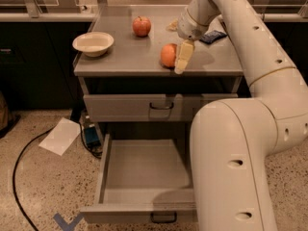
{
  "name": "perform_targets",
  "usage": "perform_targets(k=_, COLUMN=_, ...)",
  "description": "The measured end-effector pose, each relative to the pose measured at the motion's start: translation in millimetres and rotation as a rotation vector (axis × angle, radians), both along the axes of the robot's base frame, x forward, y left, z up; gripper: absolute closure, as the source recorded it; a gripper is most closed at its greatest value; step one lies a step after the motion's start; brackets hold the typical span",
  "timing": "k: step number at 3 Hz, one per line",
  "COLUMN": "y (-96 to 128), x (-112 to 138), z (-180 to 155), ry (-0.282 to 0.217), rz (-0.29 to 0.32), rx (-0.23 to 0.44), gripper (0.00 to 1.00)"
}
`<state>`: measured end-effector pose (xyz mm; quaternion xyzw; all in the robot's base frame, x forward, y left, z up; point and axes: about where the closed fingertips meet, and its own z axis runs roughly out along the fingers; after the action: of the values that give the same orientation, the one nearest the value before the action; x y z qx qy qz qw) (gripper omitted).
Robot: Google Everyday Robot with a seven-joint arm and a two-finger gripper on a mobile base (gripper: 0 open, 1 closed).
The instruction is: Place orange into middle drawer
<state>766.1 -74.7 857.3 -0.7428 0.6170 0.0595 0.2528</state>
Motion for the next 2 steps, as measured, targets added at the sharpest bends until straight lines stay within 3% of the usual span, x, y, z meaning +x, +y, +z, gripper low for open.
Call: perform_targets(k=2, y=8.7, x=1.7, z=-8.6, ry=0.017, rz=0.022, rx=0.002, gripper=0.0)
